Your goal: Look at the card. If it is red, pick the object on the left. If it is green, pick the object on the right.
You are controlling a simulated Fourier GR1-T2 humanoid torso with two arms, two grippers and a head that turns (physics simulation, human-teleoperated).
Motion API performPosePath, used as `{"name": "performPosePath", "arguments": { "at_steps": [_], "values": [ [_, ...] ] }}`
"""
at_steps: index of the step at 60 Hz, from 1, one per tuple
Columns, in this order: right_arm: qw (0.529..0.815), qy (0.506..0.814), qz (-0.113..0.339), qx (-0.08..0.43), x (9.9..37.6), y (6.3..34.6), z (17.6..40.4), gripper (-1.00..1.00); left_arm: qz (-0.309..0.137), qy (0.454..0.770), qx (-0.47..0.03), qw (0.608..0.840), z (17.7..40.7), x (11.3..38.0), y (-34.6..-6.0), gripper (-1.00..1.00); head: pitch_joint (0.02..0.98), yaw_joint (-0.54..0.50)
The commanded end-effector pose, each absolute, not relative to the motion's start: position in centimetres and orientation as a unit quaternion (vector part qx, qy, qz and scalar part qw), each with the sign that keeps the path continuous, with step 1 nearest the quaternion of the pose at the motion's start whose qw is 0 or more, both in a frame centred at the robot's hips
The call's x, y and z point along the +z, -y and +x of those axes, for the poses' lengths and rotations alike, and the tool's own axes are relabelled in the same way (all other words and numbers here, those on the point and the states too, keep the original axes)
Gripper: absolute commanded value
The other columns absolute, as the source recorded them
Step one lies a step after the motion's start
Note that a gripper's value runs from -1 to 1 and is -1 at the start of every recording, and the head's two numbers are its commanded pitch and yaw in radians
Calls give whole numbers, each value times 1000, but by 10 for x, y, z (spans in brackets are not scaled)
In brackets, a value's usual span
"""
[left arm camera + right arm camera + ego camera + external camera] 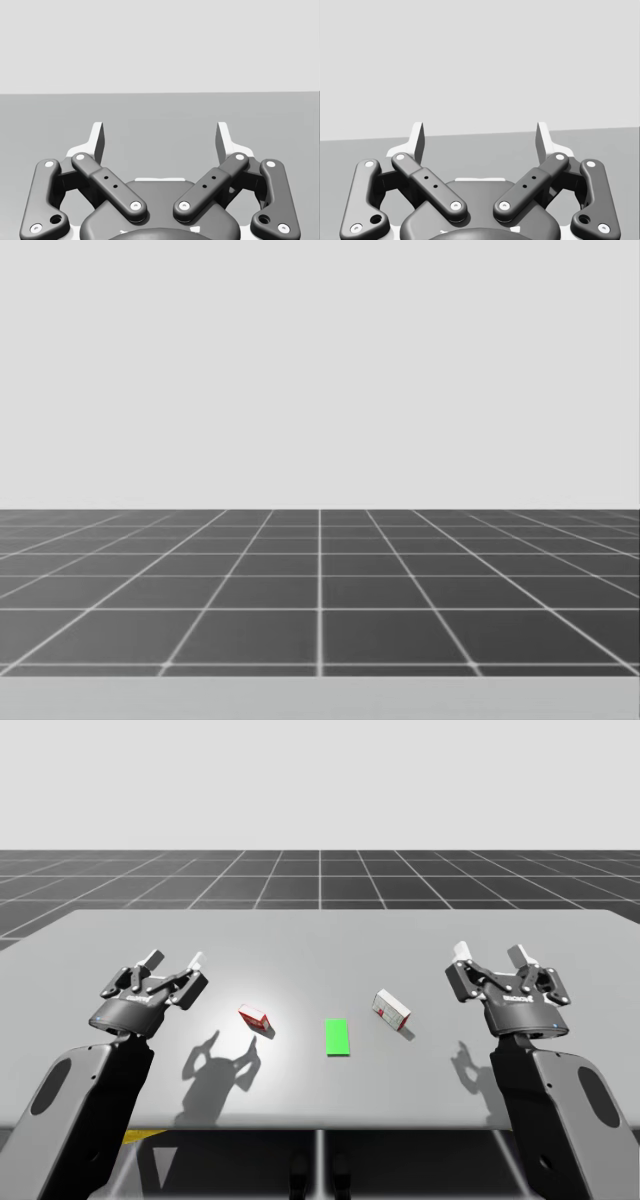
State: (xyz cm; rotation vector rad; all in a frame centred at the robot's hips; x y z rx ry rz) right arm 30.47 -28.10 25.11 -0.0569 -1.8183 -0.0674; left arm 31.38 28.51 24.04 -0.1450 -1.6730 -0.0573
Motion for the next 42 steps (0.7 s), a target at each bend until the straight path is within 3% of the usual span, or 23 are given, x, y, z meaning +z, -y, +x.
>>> {"name": "performPosePath", "arguments": {
  "at_steps": [1,12,19,42],
  "values": [
    [618,785,-22,-36,250,281,303,-1000,-62,743,-27,666,313,241,-285,-1000,82,0],
    [623,781,-18,-29,250,282,306,-1000,-61,743,-26,667,313,241,-285,-1000,108,-2],
    [623,781,-24,-34,250,283,307,-1000,-60,743,-26,666,313,241,-285,-1000,173,-3],
    [623,781,-33,-39,251,282,308,-1000,-53,743,-30,667,314,240,-285,-1000,528,3]
  ]
}}
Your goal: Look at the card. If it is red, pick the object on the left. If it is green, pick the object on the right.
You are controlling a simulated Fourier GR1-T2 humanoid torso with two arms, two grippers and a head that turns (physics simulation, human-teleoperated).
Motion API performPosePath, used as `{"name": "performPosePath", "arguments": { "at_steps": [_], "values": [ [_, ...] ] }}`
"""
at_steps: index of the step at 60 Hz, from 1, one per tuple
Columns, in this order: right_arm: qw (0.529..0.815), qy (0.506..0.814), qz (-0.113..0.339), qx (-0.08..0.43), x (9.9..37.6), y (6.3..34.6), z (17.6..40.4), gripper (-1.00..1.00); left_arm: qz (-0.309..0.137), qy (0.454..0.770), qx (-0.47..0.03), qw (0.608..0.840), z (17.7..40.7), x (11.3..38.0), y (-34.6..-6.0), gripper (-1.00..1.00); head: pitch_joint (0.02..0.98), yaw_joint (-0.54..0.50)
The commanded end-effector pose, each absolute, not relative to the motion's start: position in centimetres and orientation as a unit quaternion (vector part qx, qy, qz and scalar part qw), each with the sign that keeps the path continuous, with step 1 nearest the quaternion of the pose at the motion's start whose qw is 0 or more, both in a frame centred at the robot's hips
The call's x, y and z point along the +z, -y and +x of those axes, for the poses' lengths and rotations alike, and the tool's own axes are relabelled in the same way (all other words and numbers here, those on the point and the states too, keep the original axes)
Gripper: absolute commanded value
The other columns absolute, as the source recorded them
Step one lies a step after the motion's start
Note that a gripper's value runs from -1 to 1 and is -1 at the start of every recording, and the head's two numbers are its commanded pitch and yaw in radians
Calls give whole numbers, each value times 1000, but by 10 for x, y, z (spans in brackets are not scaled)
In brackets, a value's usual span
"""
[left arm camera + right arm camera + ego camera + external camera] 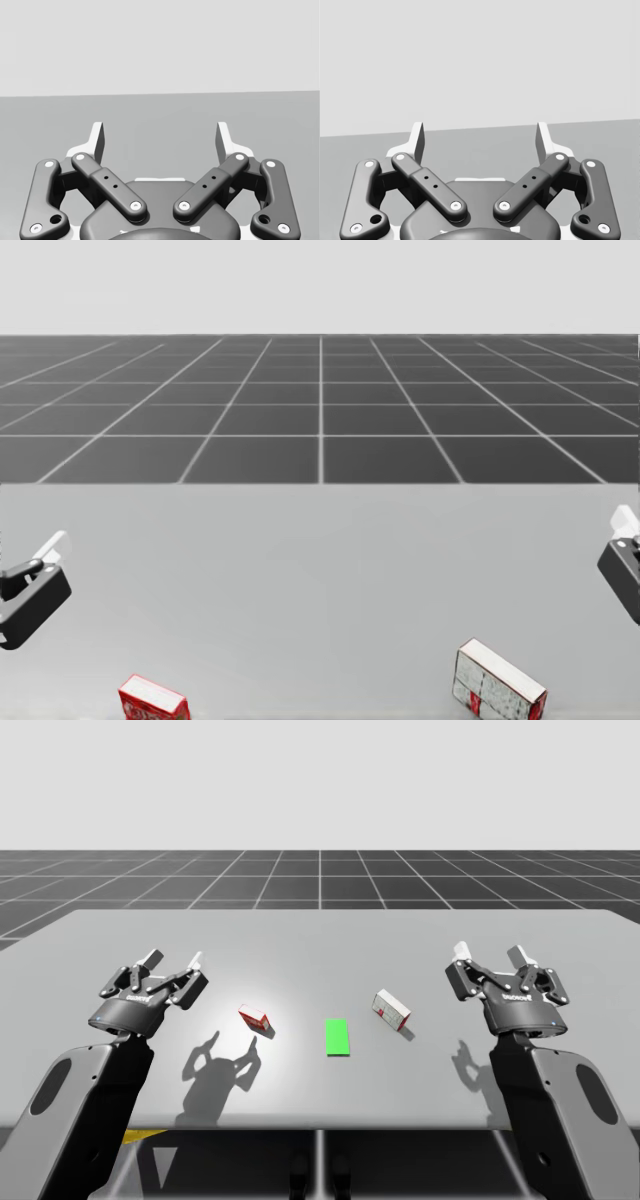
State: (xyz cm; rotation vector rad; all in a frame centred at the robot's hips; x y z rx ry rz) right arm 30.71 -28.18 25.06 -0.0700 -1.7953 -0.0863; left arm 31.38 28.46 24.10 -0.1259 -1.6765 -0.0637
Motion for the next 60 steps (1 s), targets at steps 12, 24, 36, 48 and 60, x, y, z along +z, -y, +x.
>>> {"name": "performPosePath", "arguments": {
  "at_steps": [12,24,36,48,60],
  "values": [
    [622,782,-36,-39,250,281,308,-1000,-47,744,-36,666,316,239,-285,-1000,700,2],
    [621,782,-37,-36,251,280,308,-1000,-45,745,-39,665,316,240,-285,-1000,839,-24],
    [622,782,-37,-35,251,279,307,-1000,-43,744,-43,665,317,240,-283,-1000,929,-53],
    [622,781,-37,-31,251,278,307,-1000,-42,744,-44,665,316,240,-282,-1000,929,-59],
    [623,781,-37,-29,251,277,307,-1000,-43,745,-44,665,315,240,-282,-1000,920,-62]
  ]
}}
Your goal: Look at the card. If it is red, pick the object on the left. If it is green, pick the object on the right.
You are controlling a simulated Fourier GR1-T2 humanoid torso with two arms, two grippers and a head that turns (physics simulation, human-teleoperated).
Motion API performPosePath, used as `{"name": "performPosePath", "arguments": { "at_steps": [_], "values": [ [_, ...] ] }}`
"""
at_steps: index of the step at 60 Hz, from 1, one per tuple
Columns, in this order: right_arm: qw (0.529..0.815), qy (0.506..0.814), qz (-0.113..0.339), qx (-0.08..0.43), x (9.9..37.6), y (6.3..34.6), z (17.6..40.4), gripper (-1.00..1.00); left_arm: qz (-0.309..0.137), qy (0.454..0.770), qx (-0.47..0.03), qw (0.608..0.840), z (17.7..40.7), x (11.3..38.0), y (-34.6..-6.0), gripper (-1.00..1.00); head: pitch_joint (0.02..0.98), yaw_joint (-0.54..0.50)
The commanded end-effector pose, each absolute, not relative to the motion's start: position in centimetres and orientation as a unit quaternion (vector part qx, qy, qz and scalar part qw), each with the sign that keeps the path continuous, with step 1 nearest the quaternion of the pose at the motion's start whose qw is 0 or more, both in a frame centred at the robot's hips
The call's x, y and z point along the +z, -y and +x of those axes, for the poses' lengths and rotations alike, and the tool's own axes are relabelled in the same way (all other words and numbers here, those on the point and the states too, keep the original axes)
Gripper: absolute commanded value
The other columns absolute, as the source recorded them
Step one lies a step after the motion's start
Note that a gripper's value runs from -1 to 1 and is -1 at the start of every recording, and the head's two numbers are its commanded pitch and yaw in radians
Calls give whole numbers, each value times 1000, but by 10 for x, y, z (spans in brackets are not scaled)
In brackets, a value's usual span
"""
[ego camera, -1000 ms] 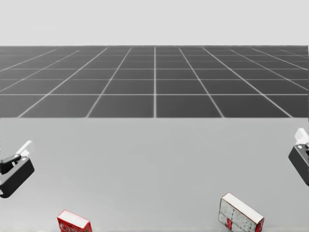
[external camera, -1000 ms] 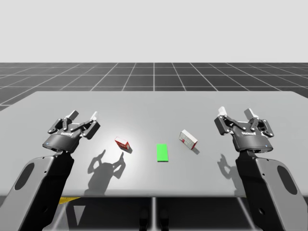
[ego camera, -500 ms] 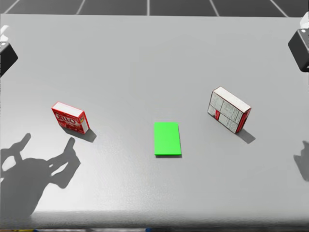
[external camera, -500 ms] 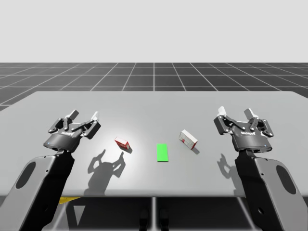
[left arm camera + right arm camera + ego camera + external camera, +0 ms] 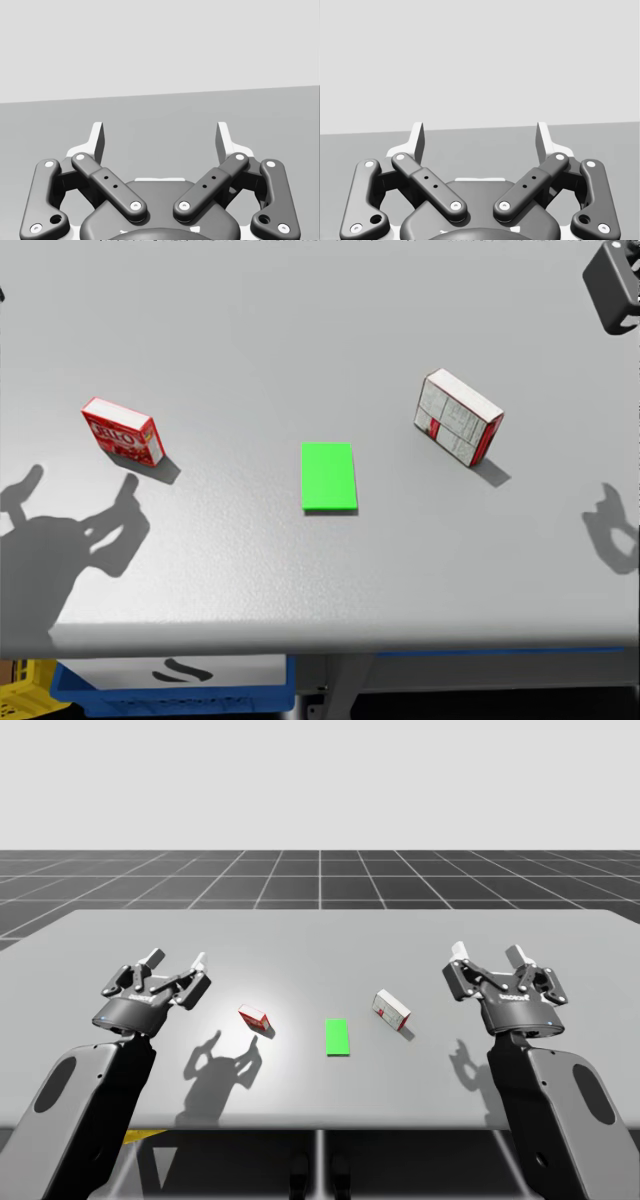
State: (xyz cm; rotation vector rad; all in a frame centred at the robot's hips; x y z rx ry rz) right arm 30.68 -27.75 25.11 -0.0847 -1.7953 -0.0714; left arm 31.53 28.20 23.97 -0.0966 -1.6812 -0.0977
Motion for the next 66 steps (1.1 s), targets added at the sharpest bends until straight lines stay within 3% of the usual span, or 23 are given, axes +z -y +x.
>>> {"name": "performPosePath", "arguments": {
  "at_steps": [1,42,52,66],
  "values": [
    [623,781,-37,-29,251,277,307,-1000,-43,745,-44,665,315,240,-282,-1000,919,-63],
    [626,779,-33,-21,249,275,306,-1000,-43,745,-46,664,316,238,-280,-1000,836,-309],
    [639,769,-15,-7,247,266,303,-1000,-44,745,-46,664,315,238,-281,-1000,826,-303],
    [657,752,47,29,251,264,292,-1000,-44,743,-47,667,316,237,-279,-1000,826,-299]
  ]
}}
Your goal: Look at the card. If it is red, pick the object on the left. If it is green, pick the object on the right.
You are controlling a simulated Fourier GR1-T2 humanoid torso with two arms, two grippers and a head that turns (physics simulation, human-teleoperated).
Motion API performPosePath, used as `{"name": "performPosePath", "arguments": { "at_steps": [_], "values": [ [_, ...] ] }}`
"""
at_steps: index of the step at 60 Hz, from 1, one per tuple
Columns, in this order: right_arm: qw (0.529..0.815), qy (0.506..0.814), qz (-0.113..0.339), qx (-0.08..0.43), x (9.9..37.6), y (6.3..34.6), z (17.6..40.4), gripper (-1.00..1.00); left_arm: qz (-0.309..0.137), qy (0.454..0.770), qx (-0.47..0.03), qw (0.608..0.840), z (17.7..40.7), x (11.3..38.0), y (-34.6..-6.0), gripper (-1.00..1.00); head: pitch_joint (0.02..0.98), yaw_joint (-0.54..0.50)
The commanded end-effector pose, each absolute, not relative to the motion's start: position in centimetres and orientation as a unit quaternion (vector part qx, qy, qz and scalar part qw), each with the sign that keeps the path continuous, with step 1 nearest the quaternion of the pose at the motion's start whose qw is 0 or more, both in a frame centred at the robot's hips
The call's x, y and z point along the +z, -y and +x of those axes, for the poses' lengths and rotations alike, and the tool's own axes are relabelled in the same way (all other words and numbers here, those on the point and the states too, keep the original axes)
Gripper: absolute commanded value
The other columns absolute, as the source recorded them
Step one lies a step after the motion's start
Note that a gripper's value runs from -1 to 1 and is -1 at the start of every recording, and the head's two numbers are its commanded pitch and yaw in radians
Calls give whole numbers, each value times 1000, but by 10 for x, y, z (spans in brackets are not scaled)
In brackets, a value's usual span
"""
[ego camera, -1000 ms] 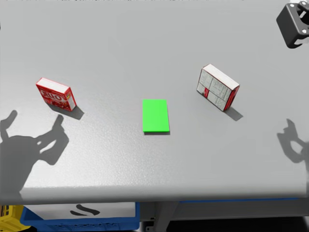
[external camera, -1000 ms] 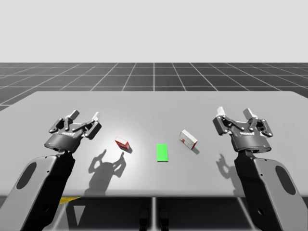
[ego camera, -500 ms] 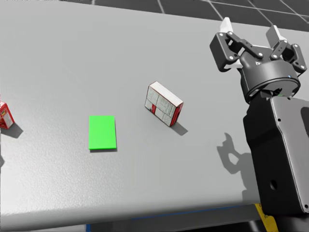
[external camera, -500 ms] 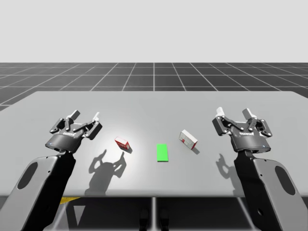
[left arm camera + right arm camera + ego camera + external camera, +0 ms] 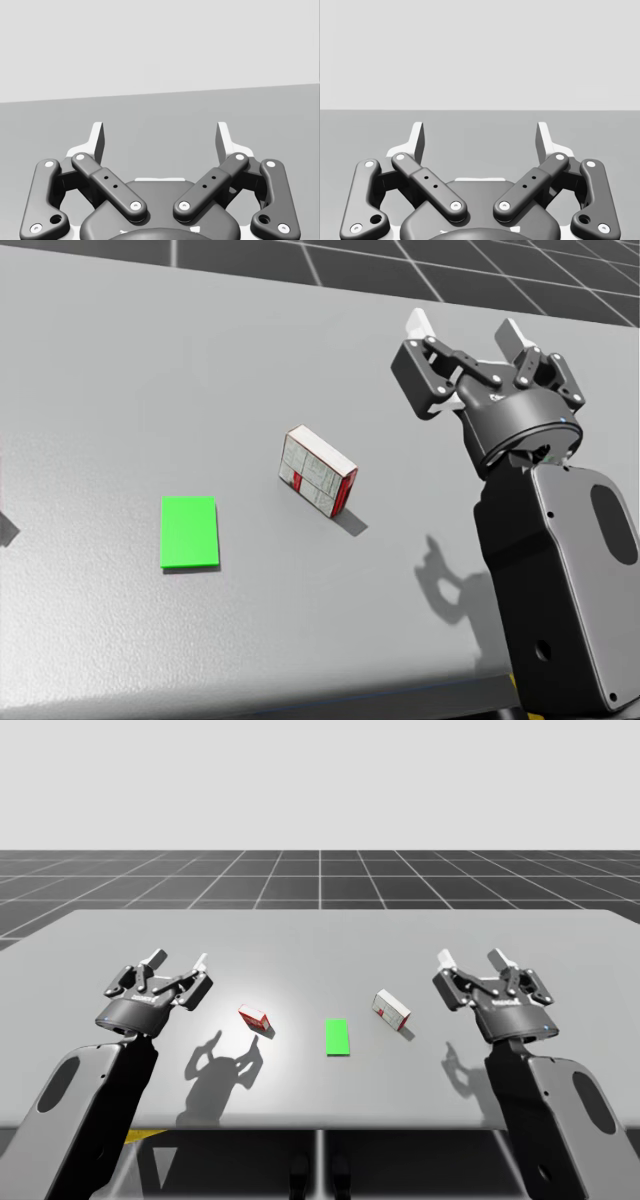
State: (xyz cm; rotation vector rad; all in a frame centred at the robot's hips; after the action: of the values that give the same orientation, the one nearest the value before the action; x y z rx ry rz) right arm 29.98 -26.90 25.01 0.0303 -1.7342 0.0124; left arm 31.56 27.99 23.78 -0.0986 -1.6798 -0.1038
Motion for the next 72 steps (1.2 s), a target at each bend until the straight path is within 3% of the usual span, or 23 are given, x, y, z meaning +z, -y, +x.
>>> {"name": "performPosePath", "arguments": {
  "at_steps": [1,19,33,51,72],
  "values": [
    [656,752,49,32,251,264,291,-1000,-44,743,-47,667,317,237,-280,-1000,826,-299],
    [677,720,100,115,230,268,271,-1000,-45,740,-47,669,317,235,-279,-1000,813,-297],
    [696,688,120,169,187,275,264,-1000,-45,739,-47,670,318,235,-279,-1000,807,-290],
    [716,658,133,192,154,271,262,-1000,-45,737,-48,672,318,233,-279,-1000,812,-289],
    [745,621,130,208,131,258,278,-1000,-45,738,-48,672,318,233,-279,-1000,814,-285]
  ]
}}
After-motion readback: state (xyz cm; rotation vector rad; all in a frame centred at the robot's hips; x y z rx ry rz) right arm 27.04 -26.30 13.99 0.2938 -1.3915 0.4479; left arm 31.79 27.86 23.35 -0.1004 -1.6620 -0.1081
